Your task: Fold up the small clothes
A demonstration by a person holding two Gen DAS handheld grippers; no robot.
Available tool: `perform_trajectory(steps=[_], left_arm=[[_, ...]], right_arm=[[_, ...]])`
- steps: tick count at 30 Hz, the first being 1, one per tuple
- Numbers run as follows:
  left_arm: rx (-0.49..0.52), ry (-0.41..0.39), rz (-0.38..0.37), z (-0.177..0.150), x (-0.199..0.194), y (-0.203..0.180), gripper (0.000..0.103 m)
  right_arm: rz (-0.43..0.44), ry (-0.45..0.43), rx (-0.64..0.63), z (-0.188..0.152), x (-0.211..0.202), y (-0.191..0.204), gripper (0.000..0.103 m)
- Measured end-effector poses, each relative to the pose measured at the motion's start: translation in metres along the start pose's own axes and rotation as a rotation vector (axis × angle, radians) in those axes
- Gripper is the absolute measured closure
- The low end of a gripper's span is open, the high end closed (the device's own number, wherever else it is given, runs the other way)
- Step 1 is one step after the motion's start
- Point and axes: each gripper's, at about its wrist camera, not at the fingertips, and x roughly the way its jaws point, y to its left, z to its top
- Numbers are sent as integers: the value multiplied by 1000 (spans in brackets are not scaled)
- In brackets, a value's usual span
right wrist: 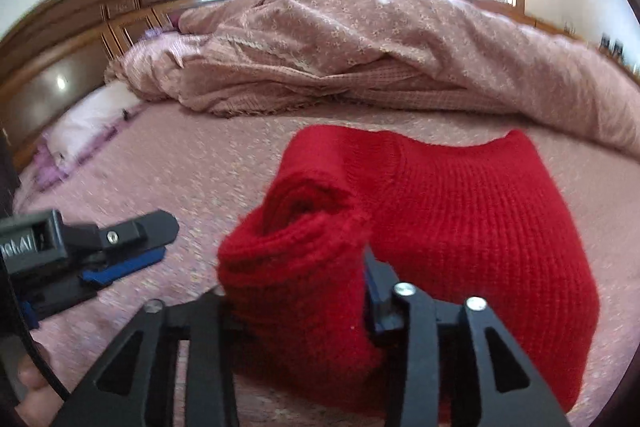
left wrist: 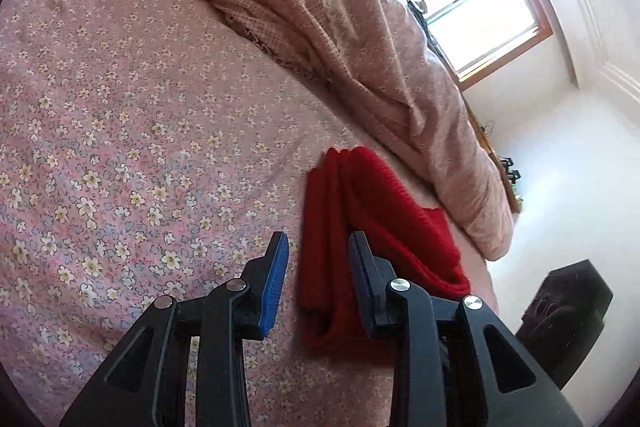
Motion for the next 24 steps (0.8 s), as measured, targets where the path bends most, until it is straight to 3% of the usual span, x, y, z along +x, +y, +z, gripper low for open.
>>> perform_trajectory(steps=[3, 6, 7, 10, 14, 16, 20, 24], left_arm=[[-17, 22, -3, 4, 4, -3, 79], [-25, 43, -39, 9, 11, -17, 79], [-14, 41, -47, 9, 9, -24, 79], [27, 34, -71, 7, 2, -47, 75], [50, 77, -100, 1, 3, -67, 53], [51, 81, -65, -5, 7, -70, 47], [25, 165, -2, -16, 25, -68, 47], [-22, 192, 93, -24, 28, -66, 47]], right_arm=[[129, 1, 86, 5, -7, -8, 37], [343, -26, 201, 11, -25, -22, 34], [357, -29, 225, 13, -32, -26, 34], [347, -60, 247, 16, -57, -40, 33], [277, -97, 241, 2, -90, -67, 27], [207, -105, 217, -14, -105, -81, 26], [10, -81, 130, -54, -114, -103, 26], [-38, 2, 127, -87, -103, -121, 26]])
